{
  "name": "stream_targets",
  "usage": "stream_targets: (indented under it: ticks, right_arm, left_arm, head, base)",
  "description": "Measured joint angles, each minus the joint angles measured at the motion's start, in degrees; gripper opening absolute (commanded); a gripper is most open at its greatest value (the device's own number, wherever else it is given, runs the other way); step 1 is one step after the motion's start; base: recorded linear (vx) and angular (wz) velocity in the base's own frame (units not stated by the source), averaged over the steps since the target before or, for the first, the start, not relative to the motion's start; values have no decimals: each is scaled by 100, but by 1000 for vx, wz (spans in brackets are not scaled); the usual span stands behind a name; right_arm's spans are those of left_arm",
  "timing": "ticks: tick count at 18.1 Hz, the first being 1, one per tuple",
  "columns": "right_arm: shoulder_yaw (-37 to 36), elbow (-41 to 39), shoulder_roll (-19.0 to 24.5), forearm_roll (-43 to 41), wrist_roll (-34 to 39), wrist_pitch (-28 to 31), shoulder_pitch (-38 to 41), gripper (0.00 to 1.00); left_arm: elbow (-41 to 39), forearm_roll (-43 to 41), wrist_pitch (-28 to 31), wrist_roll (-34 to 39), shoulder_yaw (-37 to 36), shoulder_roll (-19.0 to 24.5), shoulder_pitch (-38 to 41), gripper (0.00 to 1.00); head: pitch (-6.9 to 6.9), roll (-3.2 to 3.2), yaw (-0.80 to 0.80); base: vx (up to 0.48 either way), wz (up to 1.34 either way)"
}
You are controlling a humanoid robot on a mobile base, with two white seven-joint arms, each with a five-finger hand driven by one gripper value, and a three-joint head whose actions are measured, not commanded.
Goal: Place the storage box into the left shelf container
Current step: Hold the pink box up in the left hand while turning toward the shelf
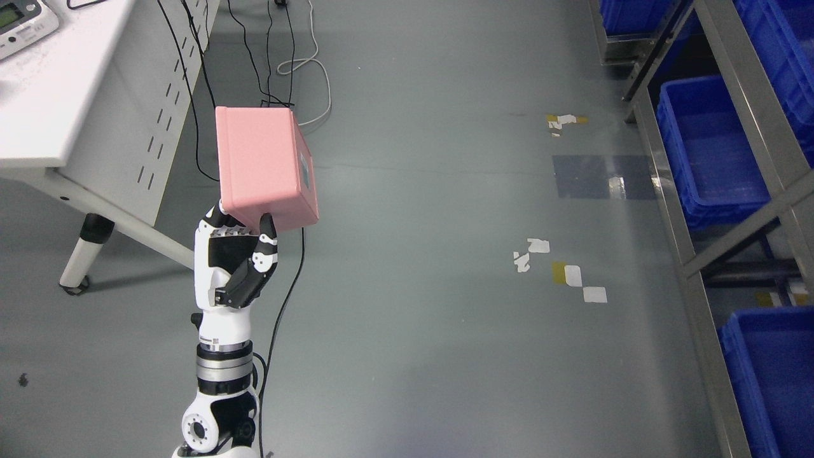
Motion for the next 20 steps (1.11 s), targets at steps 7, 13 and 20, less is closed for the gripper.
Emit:
stream_targets:
  ticks: [7, 13, 20]
  right_arm:
    - [0, 0, 0, 0, 25, 3, -1, 100]
    - [0, 0, 0, 0, 29, 3, 0, 100]
    - [0, 0, 0, 0, 56, 3, 0, 100]
  left_arm:
    - [37, 0, -48, -23, 12, 0, 19, 4]
    - [55, 0, -63, -30, 2, 0, 24, 4]
    - [67, 0, -134, -74, -44, -1, 25, 4]
  head:
    - [0, 0, 0]
    - [0, 0, 0]
    - [0, 0, 0]
  base:
    - [479, 125]
    - [474, 61]
    - [415, -63]
